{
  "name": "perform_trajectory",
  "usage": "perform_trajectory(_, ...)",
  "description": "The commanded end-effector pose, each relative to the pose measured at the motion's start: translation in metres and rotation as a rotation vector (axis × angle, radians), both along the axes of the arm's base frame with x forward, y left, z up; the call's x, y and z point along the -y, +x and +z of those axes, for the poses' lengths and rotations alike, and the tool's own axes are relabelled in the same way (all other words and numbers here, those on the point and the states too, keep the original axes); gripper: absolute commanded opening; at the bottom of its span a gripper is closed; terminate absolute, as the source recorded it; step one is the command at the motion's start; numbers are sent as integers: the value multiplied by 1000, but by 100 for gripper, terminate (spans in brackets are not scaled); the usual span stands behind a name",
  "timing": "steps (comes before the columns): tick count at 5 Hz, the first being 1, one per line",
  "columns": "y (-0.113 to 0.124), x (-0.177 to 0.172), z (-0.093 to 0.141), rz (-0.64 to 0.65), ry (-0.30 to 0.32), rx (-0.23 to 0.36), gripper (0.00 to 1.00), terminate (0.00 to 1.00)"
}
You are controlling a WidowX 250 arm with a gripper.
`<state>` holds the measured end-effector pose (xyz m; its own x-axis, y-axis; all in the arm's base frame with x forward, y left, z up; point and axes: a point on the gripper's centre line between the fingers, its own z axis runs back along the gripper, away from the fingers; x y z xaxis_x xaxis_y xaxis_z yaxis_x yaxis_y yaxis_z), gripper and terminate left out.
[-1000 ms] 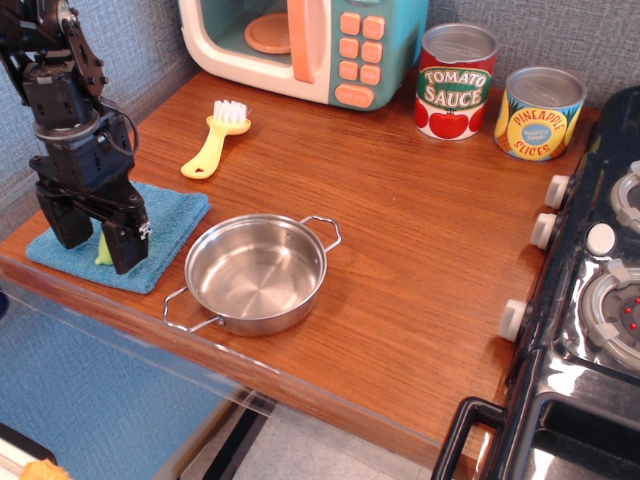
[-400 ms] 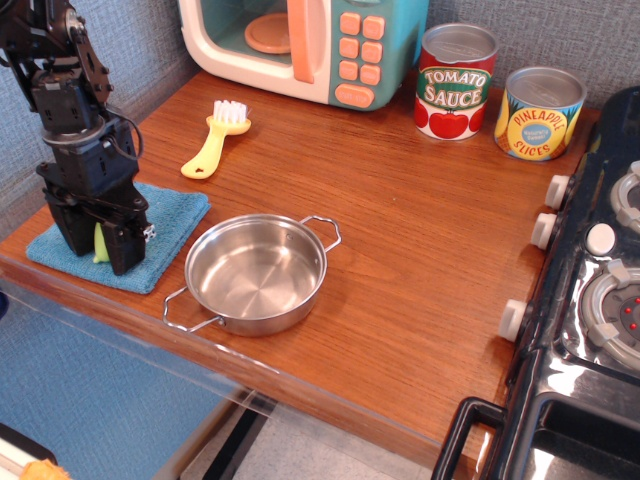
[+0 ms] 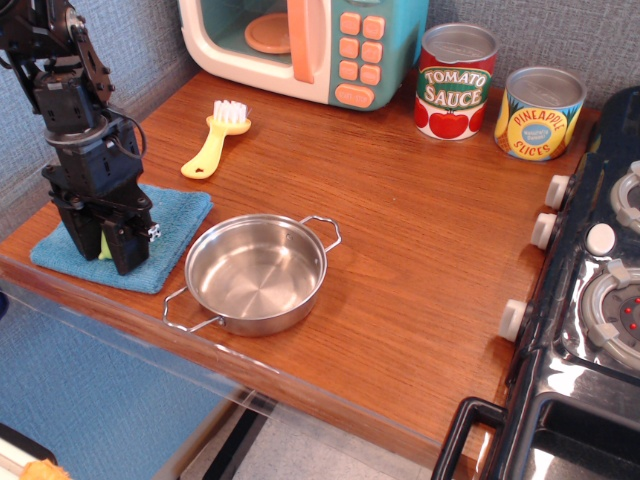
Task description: Move the pear from the blue rag and place it in front of the canned goods.
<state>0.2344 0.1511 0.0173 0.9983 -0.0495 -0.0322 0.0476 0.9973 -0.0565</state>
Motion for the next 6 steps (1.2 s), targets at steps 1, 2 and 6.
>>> perform_trajectory(1, 21, 10, 93, -26, -36, 245, 0, 0)
perform_trajectory(2, 47, 34, 94, -53, -67, 239, 0, 0)
perform_trajectory(6, 50, 21, 64, -24, 32, 177, 100, 0)
